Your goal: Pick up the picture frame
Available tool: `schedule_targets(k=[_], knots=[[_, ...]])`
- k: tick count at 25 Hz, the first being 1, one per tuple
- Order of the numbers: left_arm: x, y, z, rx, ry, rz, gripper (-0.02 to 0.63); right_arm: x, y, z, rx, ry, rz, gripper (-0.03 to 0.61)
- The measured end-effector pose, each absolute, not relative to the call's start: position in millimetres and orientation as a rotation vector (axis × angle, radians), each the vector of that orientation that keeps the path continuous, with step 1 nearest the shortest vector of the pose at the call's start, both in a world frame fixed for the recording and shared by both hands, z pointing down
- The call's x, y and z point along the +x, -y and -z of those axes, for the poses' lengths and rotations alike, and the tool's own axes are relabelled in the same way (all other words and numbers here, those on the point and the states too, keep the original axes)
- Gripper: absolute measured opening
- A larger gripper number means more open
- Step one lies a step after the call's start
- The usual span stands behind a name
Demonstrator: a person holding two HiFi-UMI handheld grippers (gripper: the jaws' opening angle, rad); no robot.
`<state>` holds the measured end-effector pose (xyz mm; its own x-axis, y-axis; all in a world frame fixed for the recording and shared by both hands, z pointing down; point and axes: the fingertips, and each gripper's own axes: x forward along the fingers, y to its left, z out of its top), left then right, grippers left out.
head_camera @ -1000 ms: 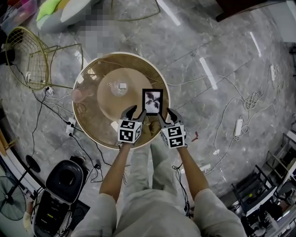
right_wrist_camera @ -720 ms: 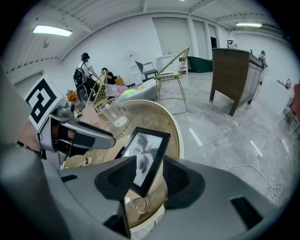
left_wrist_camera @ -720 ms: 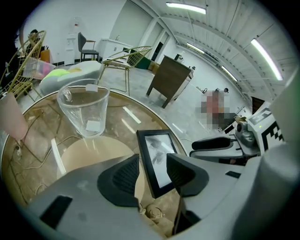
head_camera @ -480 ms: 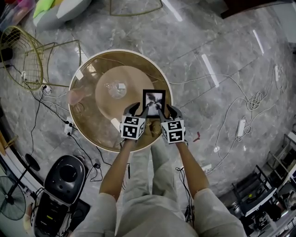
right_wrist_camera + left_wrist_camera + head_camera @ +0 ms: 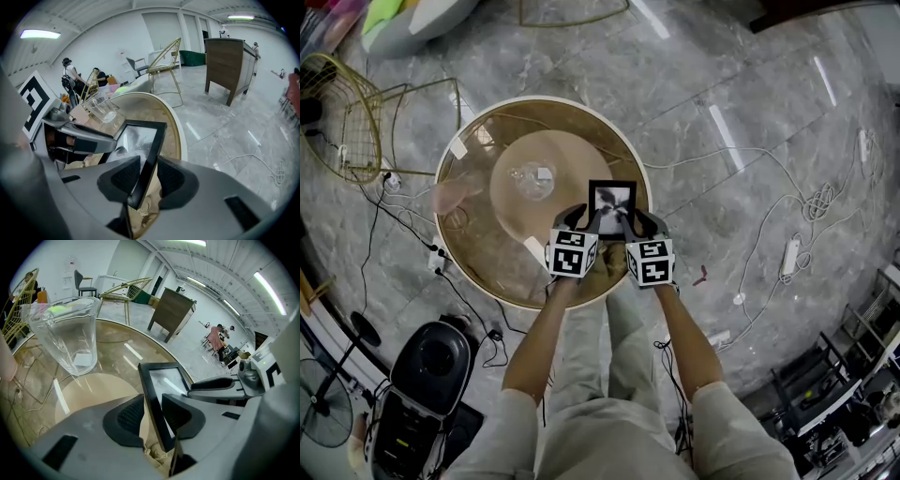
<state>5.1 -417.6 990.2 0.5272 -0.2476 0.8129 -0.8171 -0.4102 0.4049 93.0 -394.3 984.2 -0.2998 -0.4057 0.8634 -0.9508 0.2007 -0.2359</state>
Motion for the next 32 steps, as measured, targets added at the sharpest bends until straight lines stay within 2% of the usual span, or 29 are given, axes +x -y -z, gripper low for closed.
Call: schedule_targets(k=[3, 17, 32], knots=[[6.0, 418.4, -991.2, 1.932, 0.876, -0.868, 0.096, 93.4, 394.7, -984.4, 1.29, 1.819, -1.069, 0.109], [-1.4, 414.2, -977.1, 1.902, 0.921, -0.821, 0.08, 89.5, 391.9, -970.7, 1.303, 1.814, -1.102, 0.083], [-6.4, 418.2, -872.9, 1.969, 1.035, -0.71, 0.078, 86.5, 398.8, -865.3, 1.374, 1.907, -0.952, 0.08]])
